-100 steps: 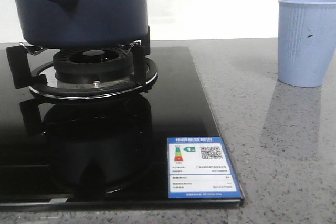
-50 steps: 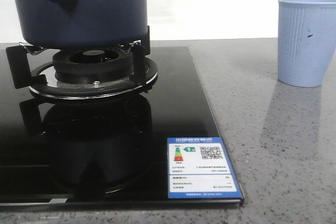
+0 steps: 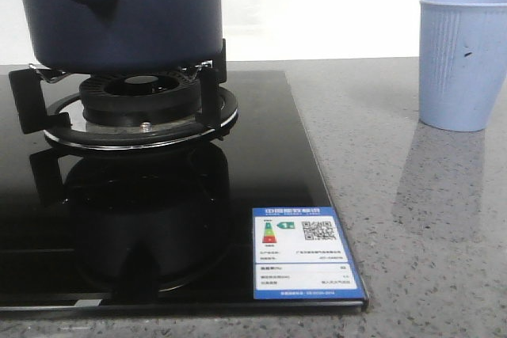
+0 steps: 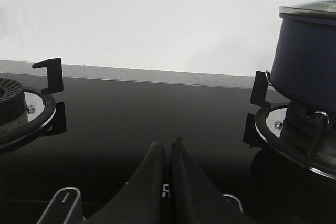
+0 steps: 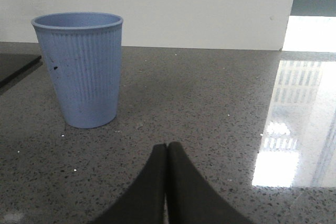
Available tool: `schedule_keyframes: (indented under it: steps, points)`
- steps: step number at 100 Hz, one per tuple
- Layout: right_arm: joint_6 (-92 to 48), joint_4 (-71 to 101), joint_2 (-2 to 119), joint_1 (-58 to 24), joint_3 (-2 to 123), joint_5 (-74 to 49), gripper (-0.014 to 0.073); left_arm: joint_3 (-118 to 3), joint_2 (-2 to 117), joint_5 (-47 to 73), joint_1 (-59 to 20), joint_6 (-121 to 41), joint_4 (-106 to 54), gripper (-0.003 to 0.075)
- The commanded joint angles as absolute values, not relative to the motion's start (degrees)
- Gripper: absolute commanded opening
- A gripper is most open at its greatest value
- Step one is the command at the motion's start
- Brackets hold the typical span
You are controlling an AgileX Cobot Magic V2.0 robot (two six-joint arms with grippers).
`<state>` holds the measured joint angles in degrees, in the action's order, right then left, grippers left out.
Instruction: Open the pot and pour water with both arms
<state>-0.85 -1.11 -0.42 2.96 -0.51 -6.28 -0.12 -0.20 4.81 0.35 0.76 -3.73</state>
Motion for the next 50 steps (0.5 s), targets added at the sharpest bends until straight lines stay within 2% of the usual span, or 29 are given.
schedule_keyframes:
  steps: [1, 29, 50]
  points:
    - [-1.16, -1.75, -1.68, 3.10, -1.57, -1.37, -0.0050, 0.75, -1.56, 0.00, 0.46, 0.83, -3.97, -0.0016]
    - [-1.16, 2.89, -1.68, 3.10, -1.57, -1.37, -0.0050, 0.75, -1.56, 0.00, 0.46, 0.83, -4.59, -0.0016]
    - [-1.16, 17.92, -1.68, 3.10, -1.57, -0.99, -0.0050, 0.75, -1.56, 0.00, 0.46, 0.83, -18.88, -0.0016]
